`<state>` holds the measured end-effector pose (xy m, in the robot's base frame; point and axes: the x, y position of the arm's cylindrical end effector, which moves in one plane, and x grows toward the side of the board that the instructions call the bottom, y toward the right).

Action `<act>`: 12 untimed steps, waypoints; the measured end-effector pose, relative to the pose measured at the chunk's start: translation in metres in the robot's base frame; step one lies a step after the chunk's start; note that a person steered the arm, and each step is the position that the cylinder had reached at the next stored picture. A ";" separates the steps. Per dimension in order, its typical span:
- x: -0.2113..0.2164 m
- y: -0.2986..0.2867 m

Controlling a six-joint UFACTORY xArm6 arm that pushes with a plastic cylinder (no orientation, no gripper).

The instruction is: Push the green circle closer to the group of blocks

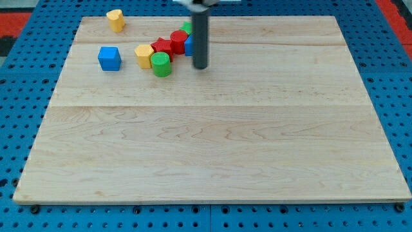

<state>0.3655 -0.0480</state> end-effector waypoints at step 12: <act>-0.032 0.059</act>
<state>0.3336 0.0112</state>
